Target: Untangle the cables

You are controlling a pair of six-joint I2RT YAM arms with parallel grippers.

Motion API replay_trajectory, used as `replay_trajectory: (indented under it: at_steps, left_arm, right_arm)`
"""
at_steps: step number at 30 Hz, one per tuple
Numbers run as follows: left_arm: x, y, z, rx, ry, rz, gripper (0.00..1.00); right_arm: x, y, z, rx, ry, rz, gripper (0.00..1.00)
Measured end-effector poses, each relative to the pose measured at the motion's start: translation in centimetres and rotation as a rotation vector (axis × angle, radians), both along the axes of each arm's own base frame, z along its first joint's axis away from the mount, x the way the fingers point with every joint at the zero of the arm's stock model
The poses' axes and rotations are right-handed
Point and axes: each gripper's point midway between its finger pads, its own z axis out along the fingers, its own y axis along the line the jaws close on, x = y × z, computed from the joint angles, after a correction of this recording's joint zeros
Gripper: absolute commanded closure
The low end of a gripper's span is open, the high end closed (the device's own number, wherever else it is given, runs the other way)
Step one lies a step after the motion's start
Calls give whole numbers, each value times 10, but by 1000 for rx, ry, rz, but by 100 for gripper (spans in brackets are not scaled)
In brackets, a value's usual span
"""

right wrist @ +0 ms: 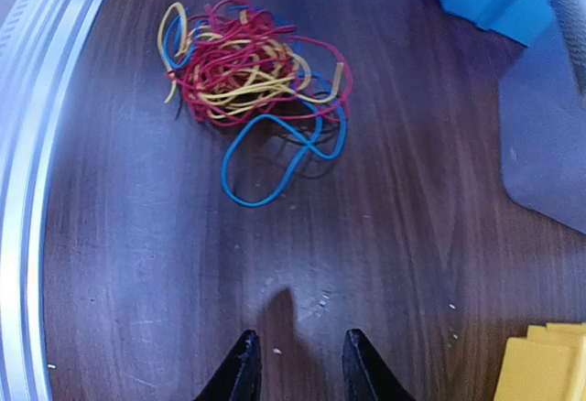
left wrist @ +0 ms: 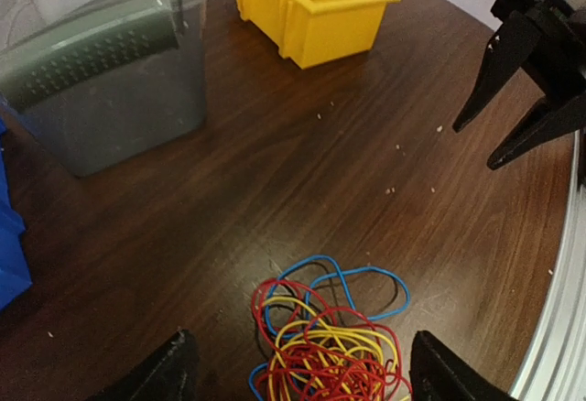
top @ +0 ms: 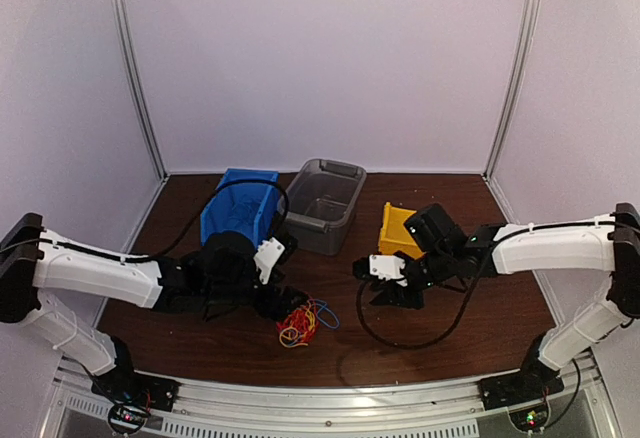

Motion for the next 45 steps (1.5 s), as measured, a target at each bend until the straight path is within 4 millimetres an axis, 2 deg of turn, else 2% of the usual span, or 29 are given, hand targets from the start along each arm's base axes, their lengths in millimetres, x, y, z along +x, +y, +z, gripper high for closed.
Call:
replay_trajectory:
  at_steps: [5, 9, 13, 17, 22, 27, 31, 39, 42, 45]
  left_arm:
    - [-17, 4, -33, 39, 75, 0, 18]
    - [-15, 6, -50, 62, 104, 29, 19]
    - [-12, 12, -69, 83, 127, 68, 20]
    - [-8, 19, -79, 67, 147, 104, 21]
    - [-6, 21, -79, 39, 152, 124, 22]
    - [-1, 24, -79, 20, 152, 140, 23]
    - [1, 26, -78, 5, 155, 148, 25]
    - [0, 24, -77, -26, 163, 143, 30]
    - [1, 26, -77, -36, 166, 148, 31]
    - [1, 25, -77, -41, 169, 148, 31]
  right_arm:
    - [-37, 27, -30, -105, -54, 140, 69]
    - [-57, 42, -53, -157, -82, 214, 63]
    - [-67, 52, -76, -203, -86, 230, 60]
    - [-58, 64, -77, -194, -107, 188, 60]
    - [-45, 69, -72, -177, -147, 124, 60]
    - [-42, 73, -68, -164, -156, 116, 58]
    - [-39, 87, -62, -141, -150, 130, 58]
    - [-39, 93, -77, -158, -116, 123, 59]
    - [-35, 97, -77, -152, -124, 110, 64]
    - [-31, 100, -78, -148, -128, 92, 79]
